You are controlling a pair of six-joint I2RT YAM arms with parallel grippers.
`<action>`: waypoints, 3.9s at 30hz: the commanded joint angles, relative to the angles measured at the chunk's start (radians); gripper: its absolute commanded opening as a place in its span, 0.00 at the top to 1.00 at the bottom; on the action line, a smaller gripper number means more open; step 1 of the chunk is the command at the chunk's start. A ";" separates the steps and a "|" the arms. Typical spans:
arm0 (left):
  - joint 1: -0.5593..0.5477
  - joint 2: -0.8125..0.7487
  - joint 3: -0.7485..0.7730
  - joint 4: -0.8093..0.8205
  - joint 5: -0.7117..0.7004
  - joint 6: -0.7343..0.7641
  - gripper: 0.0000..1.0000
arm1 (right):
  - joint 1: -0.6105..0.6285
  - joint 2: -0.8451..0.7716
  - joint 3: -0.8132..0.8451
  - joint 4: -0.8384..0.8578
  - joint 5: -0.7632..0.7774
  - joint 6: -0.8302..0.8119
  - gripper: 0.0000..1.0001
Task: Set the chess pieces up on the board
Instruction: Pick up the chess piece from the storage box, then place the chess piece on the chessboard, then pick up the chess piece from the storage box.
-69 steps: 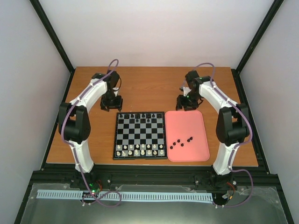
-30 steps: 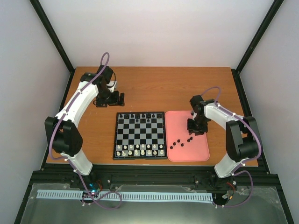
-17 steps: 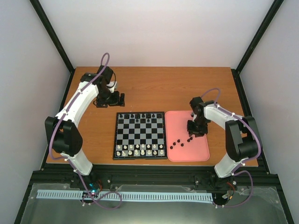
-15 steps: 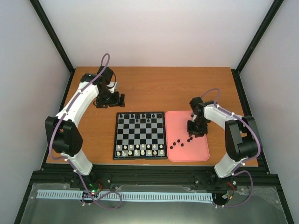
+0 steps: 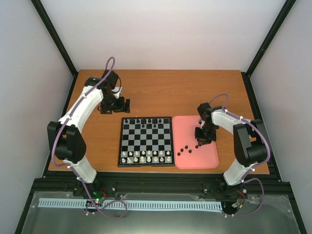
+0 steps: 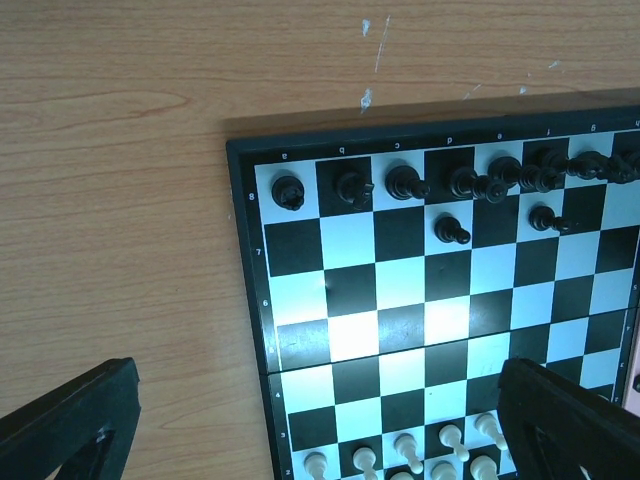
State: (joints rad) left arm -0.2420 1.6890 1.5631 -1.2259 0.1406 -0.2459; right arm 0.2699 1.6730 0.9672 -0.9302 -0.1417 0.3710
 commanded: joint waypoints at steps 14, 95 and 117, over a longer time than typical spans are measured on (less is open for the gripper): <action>0.006 -0.032 -0.007 0.026 0.007 0.011 0.00 | 0.033 -0.016 0.157 -0.110 0.068 -0.008 0.93; 0.006 -0.055 -0.026 0.027 0.013 0.010 0.00 | 0.359 0.475 0.860 -0.229 -0.026 -0.056 0.56; 0.006 -0.041 -0.023 0.035 0.077 0.011 0.00 | 0.171 -0.028 0.127 -0.124 0.095 0.065 0.54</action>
State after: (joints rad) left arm -0.2420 1.6497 1.5318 -1.2011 0.1925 -0.2462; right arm 0.4763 1.6814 1.1355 -1.1286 -0.0658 0.4068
